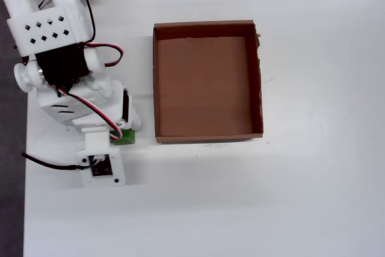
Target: Grasp a green cube and put it in a box.
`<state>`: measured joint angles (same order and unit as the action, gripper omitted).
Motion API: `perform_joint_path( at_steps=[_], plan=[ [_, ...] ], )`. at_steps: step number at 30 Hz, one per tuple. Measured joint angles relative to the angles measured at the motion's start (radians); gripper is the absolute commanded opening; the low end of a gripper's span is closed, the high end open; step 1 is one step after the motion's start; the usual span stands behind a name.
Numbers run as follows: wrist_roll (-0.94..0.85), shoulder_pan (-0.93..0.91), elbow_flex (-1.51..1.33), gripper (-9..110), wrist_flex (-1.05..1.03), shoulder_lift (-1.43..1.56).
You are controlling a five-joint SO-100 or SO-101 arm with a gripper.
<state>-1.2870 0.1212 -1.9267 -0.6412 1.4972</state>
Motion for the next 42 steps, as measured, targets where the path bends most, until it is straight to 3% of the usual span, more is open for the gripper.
perform_joint_path(
  at_steps=[8, 20, 31, 42],
  plan=[
    [0.0, 0.0, 0.014, 15, -0.023, 0.0],
    [0.009, 0.044, 0.098, 14, -0.245, 0.132],
    [0.15, 0.249, 0.175, 14, -0.414, 0.291],
    [0.247, 0.454, 0.278, 14, -0.48, 0.178]
  ],
)
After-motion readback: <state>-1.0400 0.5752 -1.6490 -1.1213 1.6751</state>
